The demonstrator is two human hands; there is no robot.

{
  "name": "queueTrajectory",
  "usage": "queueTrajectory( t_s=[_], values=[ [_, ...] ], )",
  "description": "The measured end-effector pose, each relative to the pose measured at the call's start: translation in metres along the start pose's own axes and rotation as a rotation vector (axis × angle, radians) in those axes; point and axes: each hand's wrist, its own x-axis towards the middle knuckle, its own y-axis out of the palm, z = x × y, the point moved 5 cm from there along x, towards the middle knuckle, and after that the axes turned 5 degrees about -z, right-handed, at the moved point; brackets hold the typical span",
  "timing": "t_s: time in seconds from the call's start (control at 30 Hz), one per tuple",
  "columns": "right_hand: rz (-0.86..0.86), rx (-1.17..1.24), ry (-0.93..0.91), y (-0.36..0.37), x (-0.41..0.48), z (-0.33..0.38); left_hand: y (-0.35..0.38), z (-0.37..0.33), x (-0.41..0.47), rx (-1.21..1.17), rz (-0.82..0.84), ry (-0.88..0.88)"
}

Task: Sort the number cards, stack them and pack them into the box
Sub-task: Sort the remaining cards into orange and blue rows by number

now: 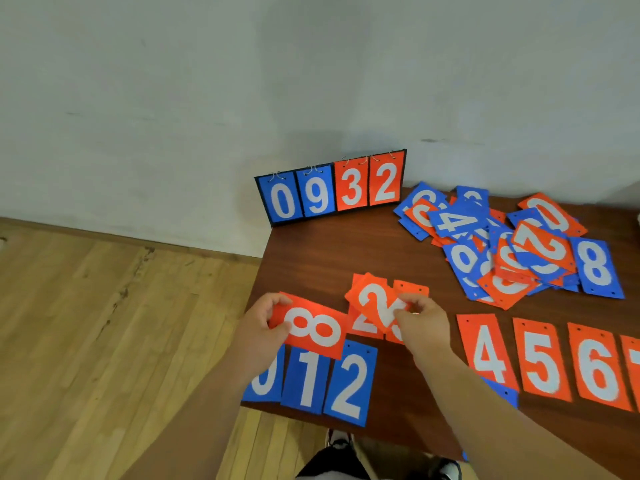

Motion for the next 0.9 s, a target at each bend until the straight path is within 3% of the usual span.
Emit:
queueTrajectory(
  t_s=[0.23, 0.47, 0.7, 0.8, 0.9],
  values=[
    [0.035, -0.21, 0.013, 0.049, -0.011, -0.009, -0.019, 0.025, 0.004, -0.035, 0.031, -0.033],
    [0.154, -0.413, -0.016, 0.038, -0.03, -0.007, -0.015, 0.023, 0.008, 0.012, 0.084, -0.017],
    [0.463, -0.164, -0.22, 0.006, -0.064, 0.043, 0.029, -0.024, 0.006, -0.002, 0.354, 0.115],
    [0.45, -0.241, -0.278, -0.024, -0.061, 0.04, 0.06, -0.048, 0.004, -0.034, 0.44, 0.15],
    [0.351, -0.157, -0.225, -0.062, -0.055, 0.021, 0.096, -0.072, 0.003, -0.02, 0.377, 0.229]
  ],
)
